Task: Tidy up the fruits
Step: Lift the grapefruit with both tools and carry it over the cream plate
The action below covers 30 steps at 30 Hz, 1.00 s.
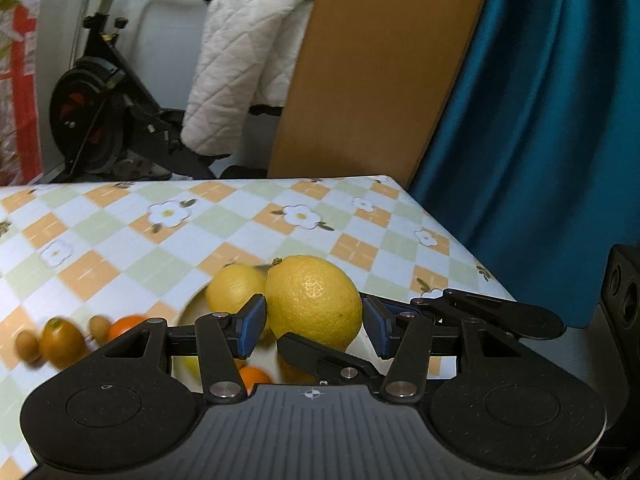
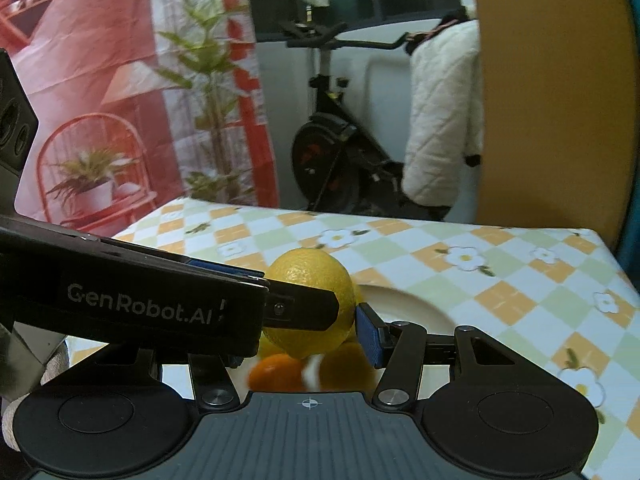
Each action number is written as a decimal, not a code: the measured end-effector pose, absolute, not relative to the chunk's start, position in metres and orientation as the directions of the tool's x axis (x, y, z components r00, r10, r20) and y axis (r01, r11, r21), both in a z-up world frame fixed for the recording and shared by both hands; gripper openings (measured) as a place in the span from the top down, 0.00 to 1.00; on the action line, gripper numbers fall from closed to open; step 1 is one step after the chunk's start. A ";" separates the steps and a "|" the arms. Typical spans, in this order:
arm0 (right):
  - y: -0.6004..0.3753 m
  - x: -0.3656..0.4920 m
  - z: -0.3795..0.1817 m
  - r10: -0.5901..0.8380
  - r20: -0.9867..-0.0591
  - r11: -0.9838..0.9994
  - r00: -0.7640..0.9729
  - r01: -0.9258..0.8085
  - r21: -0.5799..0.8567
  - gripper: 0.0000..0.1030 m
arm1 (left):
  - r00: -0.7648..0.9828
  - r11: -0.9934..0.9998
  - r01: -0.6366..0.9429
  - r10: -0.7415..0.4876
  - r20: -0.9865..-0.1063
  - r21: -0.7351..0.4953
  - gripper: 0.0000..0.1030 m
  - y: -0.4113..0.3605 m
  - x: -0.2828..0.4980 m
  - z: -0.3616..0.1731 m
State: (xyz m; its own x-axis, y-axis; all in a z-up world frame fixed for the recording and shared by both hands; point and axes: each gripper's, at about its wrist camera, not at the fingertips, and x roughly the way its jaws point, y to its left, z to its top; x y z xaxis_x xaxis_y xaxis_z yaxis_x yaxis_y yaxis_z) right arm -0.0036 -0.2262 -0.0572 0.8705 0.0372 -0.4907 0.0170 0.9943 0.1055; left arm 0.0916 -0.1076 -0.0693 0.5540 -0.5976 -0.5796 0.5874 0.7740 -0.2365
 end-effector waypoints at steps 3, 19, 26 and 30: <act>-0.242 0.001 -0.060 0.023 -0.497 0.995 0.867 0.030 0.098 0.52 | 0.546 0.769 0.596 -0.598 -0.588 -0.229 0.46 -0.121 0.098 -0.073; -0.284 0.025 -0.084 0.007 -0.558 0.993 0.830 0.062 0.105 0.52 | 0.505 0.765 0.603 -0.585 -0.634 -0.226 0.46 -0.154 0.122 -0.095; -0.287 0.029 -0.095 0.022 -0.566 0.988 0.824 0.068 0.136 0.52 | 0.500 0.776 0.594 -0.562 -0.659 -0.212 0.46 -0.156 0.127 -0.100; -0.287 0.030 -0.098 0.018 -0.580 0.987 0.815 0.076 0.139 0.52 | 0.492 0.779 0.594 -0.549 -0.675 -0.201 0.46 -0.159 0.128 -0.102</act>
